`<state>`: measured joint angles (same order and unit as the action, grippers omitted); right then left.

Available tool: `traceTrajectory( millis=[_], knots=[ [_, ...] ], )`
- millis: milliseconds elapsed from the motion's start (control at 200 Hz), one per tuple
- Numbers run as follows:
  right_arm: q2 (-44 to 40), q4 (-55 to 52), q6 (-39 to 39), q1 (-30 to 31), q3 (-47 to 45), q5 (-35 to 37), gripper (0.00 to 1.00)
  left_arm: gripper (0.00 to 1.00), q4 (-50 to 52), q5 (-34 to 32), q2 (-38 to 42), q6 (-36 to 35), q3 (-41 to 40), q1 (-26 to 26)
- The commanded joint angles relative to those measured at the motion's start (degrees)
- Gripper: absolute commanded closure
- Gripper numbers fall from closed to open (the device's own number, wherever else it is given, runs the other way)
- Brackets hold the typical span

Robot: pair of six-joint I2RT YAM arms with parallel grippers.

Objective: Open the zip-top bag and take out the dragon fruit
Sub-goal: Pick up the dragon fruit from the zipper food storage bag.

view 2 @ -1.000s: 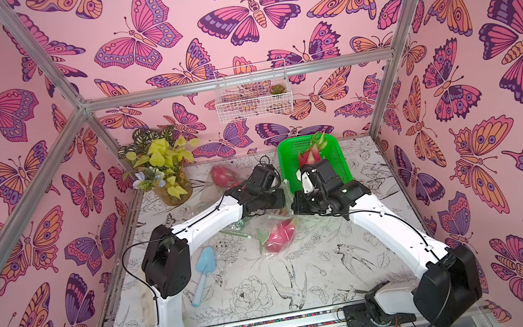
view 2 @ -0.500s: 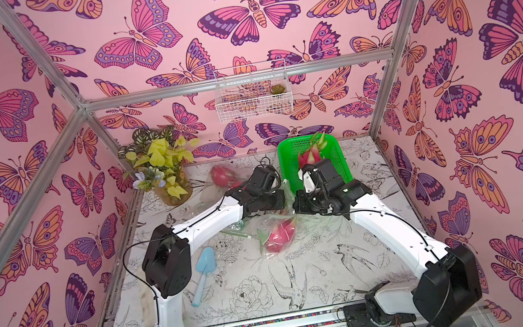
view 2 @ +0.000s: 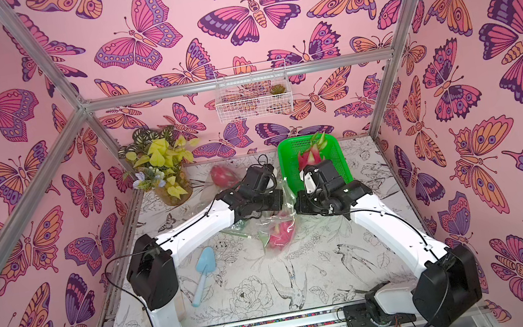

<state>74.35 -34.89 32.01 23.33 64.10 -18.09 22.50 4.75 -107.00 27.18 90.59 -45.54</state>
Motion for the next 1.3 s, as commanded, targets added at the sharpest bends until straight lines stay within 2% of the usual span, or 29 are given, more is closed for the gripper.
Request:
traceTrajectory(
  millis=[0,325,431,491,561,691,1057,1292],
  knots=[
    [-0.9,-0.2,0.8,-0.5,0.3,-0.4,1.0,1.0,-0.2,0.7,5.7,-1.5,-1.0,-0.6],
    [-1.0,-0.3,1.3,-0.6,1.8,-2.4,1.0,1.0,2.1,0.5,15.1,-2.4,-2.6,-1.5],
    [-1.6,0.6,1.5,-0.7,2.6,-5.5,0.81,1.0,3.2,0.1,16.9,-2.9,-2.5,-1.5],
    [-2.4,1.4,1.4,-1.0,3.0,-7.5,0.67,1.0,3.9,-0.3,17.9,-3.2,-2.5,-1.5],
    [-3.7,2.0,1.2,-1.6,3.2,-8.7,0.59,1.0,4.4,-0.7,19.1,-3.7,-2.5,-1.5],
    [-7.0,3.8,1.5,-4.9,2.5,-12.2,0.55,1.0,5.7,-0.8,21.0,-4.6,-2.0,-1.6],
    [-14.6,4.9,3.3,-17.4,-3.4,-16.1,0.4,1.0,7.6,0.6,25.7,-8.1,-1.0,-1.4],
    [-13.1,11.0,10.7,-19.5,-8.7,-19.8,0.37,1.0,7.7,5.7,26.9,-10.7,-0.3,-1.3]
  ],
)
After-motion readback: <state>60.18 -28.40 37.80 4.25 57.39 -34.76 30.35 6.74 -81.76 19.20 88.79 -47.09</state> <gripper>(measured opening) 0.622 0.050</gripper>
